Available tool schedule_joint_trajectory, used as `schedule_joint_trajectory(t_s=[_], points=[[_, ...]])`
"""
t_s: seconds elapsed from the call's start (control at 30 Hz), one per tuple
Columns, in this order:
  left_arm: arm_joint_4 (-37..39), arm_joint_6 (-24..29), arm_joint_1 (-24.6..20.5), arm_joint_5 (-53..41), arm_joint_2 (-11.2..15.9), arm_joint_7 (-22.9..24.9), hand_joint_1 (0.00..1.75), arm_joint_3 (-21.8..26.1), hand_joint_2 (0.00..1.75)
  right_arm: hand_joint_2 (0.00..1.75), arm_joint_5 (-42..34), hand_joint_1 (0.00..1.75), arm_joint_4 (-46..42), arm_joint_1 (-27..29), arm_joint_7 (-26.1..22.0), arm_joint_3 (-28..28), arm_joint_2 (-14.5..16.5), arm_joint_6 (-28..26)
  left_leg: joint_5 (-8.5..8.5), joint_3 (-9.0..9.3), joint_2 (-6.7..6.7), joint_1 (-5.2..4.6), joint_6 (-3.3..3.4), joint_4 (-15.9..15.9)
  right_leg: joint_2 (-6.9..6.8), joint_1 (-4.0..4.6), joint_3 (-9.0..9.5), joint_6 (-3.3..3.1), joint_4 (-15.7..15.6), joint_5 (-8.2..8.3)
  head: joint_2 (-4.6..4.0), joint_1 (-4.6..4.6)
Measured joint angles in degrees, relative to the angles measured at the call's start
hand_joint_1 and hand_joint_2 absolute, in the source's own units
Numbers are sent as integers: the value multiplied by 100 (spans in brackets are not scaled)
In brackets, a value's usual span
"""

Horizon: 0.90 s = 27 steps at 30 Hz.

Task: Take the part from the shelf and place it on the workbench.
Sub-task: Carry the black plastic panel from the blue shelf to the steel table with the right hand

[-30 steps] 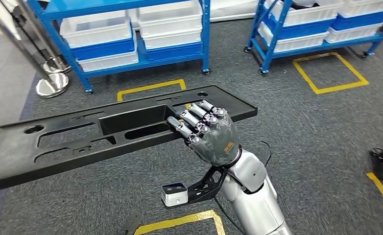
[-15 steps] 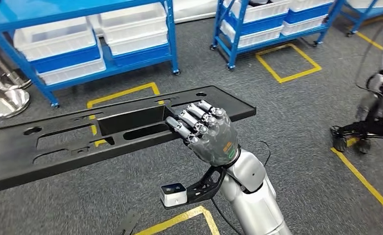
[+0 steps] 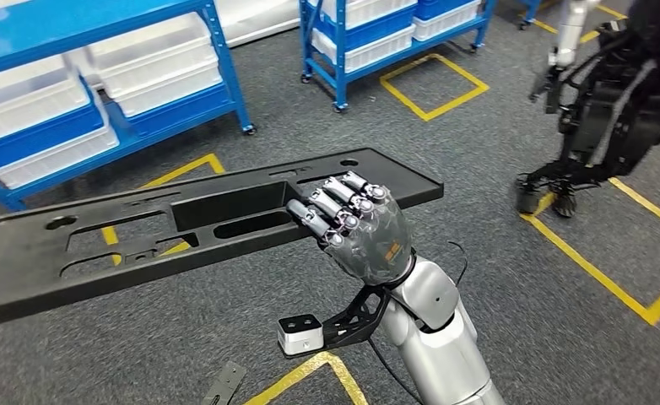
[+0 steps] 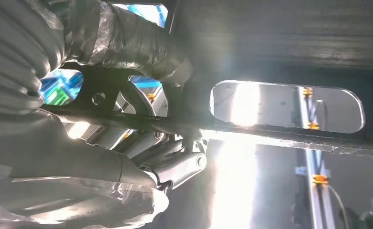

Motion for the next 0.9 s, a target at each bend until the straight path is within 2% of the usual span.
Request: schedule_joint_trajectory(t_s=[0.03, 0.07, 0.1, 0.13, 0.2, 0.27, 0.33, 0.37, 0.4, 0.47, 0.5, 0.53, 0.57, 0.6, 0.63, 0.67, 0.73, 0.77, 0.83, 0.87, 0.9], points=[[0, 0, 9, -1, 1, 1, 0, -1, 175, 175, 1, 175, 3, 0, 2, 6, 1, 0, -72, -133, -33, 0, -2, 267, 84, 6, -6, -5, 5, 3, 0, 1], [0, 0, 15, -3, 1, 2, 0, -2, 175, 175, 3, 175, 6, 1, 6, 9, 0, 0, -41, -189, -49, -1, 4, 362, 168, 11, -11, -6, 15, 5, 0, 1], [0, 0, 16, -5, 2, 2, 0, -4, 175, 175, 5, 175, 8, 1, 10, 10, 0, 0, 96, -148, -65, 0, 16, 247, 251, 13, -12, -5, 27, 5, 0, 1], [0, 0, 13, -9, 2, 2, 0, -7, 175, 175, 8, 175, 9, 0, 16, 11, 0, 0, 309, -18, -117, 0, 35, -57, 332, 12, -9, -3, 38, 6, 0, 1], [0, 0, 6, -16, 5, 2, 0, -14, 175, 175, 12, 175, 9, -4, 24, 14, 1, 0, 638, 289, -373, 8, 86, -767, 475, 5, -18, 23, 55, 17, 0, 1], [0, 0, 2, -25, 10, 5, 0, -19, 175, 175, 15, 175, 9, -8, 29, 19, 1, -1, 714, 425, -545, 1, 120, -1100, 603, -18, -63, 98, 46, 59, 0, 0], [0, 0, -6, -32, 9, 9, 0, -23, 175, 175, 16, 175, 7, -8, 32, 22, 0, -2, 748, 450, -455, 4, 165, -1179, 720, -39, -100, 195, 7, 113, 0, 0], [0, 0, -15, -34, 7, 8, 0, -26, 175, 175, 16, 175, 4, -6, 33, 22, -3, -2, 787, 467, -385, 12, 201, -1234, 676, -28, -120, 226, 17, 102, 0, 1], [0, 0, -26, -37, 5, 6, 0, -27, 175, 175, 16, 175, 1, -12, 33, 23, -6, -2, 829, 484, -305, 19, 243, -1291, 554, -11, -174, 247, 113, 26, 0, 4], [0, 0, -31, -41, 3, 3, 0, -28, 175, 175, 14, 175, -3, -22, 43, 24, -12, -2, 877, 492, -139, -2, 298, -1352, 198, 14, -424, 259, 645, -306, 0, 7], [0, 0, -23, -42, 4, 3, 0, -28, 175, 175, 13, 175, -2, -22, 51, 24, -15, -2, 881, 481, -53, -18, 313, -1351, 86, 9, -592, 266, 1014, -490, 0, 8], [0, 0, -14, -42, 7, 4, 0, -28, 175, 175, 13, 175, -1, -17, 60, 24, -19, -2, 879, 468, 33, -29, 318, -1345, 29, 1, -723, 276, 1315, -605, 0, 8], [0, 0, -8, -42, 9, 5, 0, -28, 175, 175, 13, 175, -1, -9, 65, 24, -25, -2, 875, 457, 118, -35, 317, -1337, -6, -8, -767, 285, 1447, -620, 0, 7], [0, 0, -8, -42, 10, 6, 0, -28, 175, 175, 12, 175, -1, -4, 68, 24, -31, -2, 869, 449, 198, -36, 313, -1328, -38, -14, -700, 291, 1366, -536, 0, 8], [0, 0, -11, -41, 11, 7, 0, -28, 175, 175, 11, 175, -1, -2, 68, 24, -34, -2, 859, 446, 271, -36, 303, -1314, -90, -17, -520, 292, 1080, -381, 0, 8], [0, 0, -14, -39, 11, 7, 0, -28, 175, 175, 8, 175, -3, -2, 68, 24, -36, -2, 841, 447, 334, -38, 285, -1292, -216, -10, -288, 283, 679, -242, 0, 8], [0, 1, -19, -32, 12, 6, 0, -28, 175, 175, 2, 175, -9, -1, 68, 27, -33, -2, 795, 443, 438, -65, 228, -1239, -405, 31, 35, 216, 104, -93, 0, 7], [0, 2, -21, -27, 13, 6, 0, -28, 175, 175, -1, 175, -13, 0, 68, 29, -32, -2, 778, 445, 484, -80, 196, -1223, -442, 54, 81, 176, 2, -95, 0, 6], [0, 2, -28, -25, 13, 6, 0, -29, 175, 175, -3, 175, -22, 4, 68, 32, -32, -2, 760, 463, 586, -88, 138, -1223, -311, 70, 70, 101, -4, -80, 0, 7], [0, 2, -36, -25, 12, 5, 0, -30, 175, 175, -3, 175, -27, 6, 67, 34, -32, -2, 726, 469, 572, -79, 106, -1201, -247, 63, 75, 70, -23, -66, 0, 7], [0, 2, -42, -25, 11, 4, 0, -30, 175, 175, -2, 175, -34, 4, 67, 37, -31, -2, 642, 442, 477, -63, 77, -1108, -184, 49, 82, 35, -43, -48, 0, 7]])
